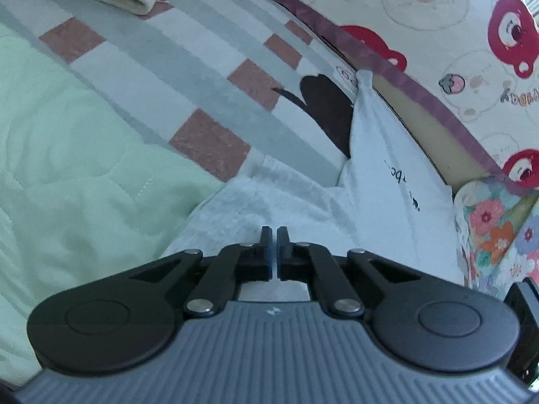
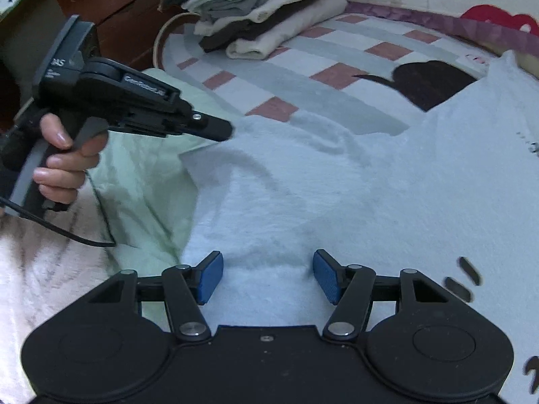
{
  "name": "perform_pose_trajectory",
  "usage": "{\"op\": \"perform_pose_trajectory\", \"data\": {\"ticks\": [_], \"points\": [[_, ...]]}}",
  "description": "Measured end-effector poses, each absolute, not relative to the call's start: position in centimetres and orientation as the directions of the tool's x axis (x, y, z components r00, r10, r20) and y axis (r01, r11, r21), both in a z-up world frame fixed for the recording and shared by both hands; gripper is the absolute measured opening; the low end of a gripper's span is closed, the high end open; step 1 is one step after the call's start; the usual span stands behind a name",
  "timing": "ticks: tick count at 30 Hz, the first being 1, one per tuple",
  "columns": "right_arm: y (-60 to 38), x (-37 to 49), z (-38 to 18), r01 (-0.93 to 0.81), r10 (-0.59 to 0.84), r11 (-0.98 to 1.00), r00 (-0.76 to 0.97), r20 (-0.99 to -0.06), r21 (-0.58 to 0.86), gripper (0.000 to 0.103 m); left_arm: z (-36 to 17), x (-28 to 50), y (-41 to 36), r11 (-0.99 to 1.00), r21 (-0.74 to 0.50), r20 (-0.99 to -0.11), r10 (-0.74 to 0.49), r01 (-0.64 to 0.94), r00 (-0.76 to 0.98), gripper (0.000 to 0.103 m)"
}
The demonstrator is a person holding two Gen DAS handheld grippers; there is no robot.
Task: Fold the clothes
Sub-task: 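Pinch the shirt hem with the left gripper and fold it over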
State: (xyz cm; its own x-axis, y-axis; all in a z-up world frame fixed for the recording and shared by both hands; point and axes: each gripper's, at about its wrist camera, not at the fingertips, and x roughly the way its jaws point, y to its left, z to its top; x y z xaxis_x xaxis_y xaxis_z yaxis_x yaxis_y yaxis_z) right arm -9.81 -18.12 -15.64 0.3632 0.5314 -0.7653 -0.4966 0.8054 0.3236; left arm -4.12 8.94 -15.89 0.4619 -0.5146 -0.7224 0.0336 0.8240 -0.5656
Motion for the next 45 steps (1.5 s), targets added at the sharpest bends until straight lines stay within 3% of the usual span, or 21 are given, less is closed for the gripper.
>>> {"op": "perform_pose_trajectory", "data": {"ticks": [3,4,5,6,10,14,18,21,22,24,25,26,33,37,41,45], "points": [[-16.9,-9.7,-15.9,-0.542,0.507,0.796,0.351,-0.787,0.271,0.066,-15.5,-4.7,8.6,0.875,-0.484,-0.784,-0.440,0.011,0.437,0.013],[-16.8,-9.8,-15.7,-0.554,0.508,0.790,0.350,-0.787,0.264,0.066,-15.2,-5.0,8.6,0.889,-0.457,-0.794,-0.417,0.016,0.443,0.023],[-16.7,-9.8,-15.6,-0.564,0.510,0.784,0.348,-0.786,0.259,0.066,-14.9,-5.2,8.8,0.897,-0.442,-0.797,-0.400,0.014,0.453,0.040],[-16.7,-9.8,-15.6,-0.563,0.515,0.782,0.345,-0.785,0.266,0.066,-14.6,-5.4,9.0,0.904,-0.427,-0.800,-0.383,0.010,0.462,0.047],[-17.0,-9.6,-15.6,-0.550,0.535,0.779,0.332,-0.777,0.301,0.066,-14.7,-5.6,9.5,0.929,-0.368,-0.840,-0.319,-0.030,0.438,0.053],[-16.7,-9.7,-15.8,-0.549,0.535,0.779,0.329,-0.778,0.303,0.066,-16.7,-5.4,9.6,0.887,-0.447,-0.852,-0.383,-0.116,0.356,0.058],[-16.6,-9.7,-15.8,-0.551,0.538,0.776,0.325,-0.777,0.307,0.066,-17.3,-5.4,9.1,0.803,-0.582,-0.785,-0.514,-0.126,0.347,0.055],[-16.6,-9.7,-15.8,-0.553,0.540,0.774,0.326,-0.776,0.307,0.066,-17.2,-5.6,8.2,0.835,-0.541,-0.789,-0.463,-0.102,0.403,0.048],[-16.6,-9.8,-15.9,-0.553,0.541,0.774,0.326,-0.775,0.307,0.066,-17.2,-5.7,8.1,0.847,-0.523,-0.792,-0.442,-0.097,0.421,0.039],[-16.7,-9.7,-15.9,-0.554,0.543,0.773,0.326,-0.774,0.309,0.066,-17.1,-5.7,7.9,0.860,-0.503,-0.785,-0.413,-0.085,0.463,0.037],[-16.7,-9.7,-15.9,-0.554,0.544,0.773,0.326,-0.774,0.310,0.066,-17.1,-5.8,7.9,0.863,-0.499,-0.775,-0.405,-0.077,0.486,0.028],[-16.7,-9.7,-15.9,-0.554,0.545,0.772,0.325,-0.773,0.311,0.066,-16.9,-5.7,7.8,0.867,-0.495,-0.766,-0.404,-0.056,0.500,0.003],[-16.8,-9.7,-16.1,-0.553,0.559,0.766,0.321,-0.765,0.327,0.066,-12.8,-7.0,5.4,0.895,-0.398,-0.659,-0.433,0.204,0.614,0.002],[-17.1,-9.6,-16.3,-0.538,0.575,0.764,0.318,-0.754,0.355,0.067,-11.2,-7.4,4.5,0.811,-0.495,-0.575,-0.576,0.314,0.582,0.002],[-17.1,-9.5,-16.5,-0.511,0.580,0.772,0.322,-0.749,0.378,0.070,-10.1,-6.7,3.3,0.699,-0.634,-0.546,-0.707,0.330,0.450,0.002],[-19.0,-9.9,-15.3,-0.508,0.607,0.757,0.316,-0.729,0.410,0.068,-8.3,-6.0,1.9,0.644,-0.631,-0.538,-0.765,0.432,0.355,0.002]]}}
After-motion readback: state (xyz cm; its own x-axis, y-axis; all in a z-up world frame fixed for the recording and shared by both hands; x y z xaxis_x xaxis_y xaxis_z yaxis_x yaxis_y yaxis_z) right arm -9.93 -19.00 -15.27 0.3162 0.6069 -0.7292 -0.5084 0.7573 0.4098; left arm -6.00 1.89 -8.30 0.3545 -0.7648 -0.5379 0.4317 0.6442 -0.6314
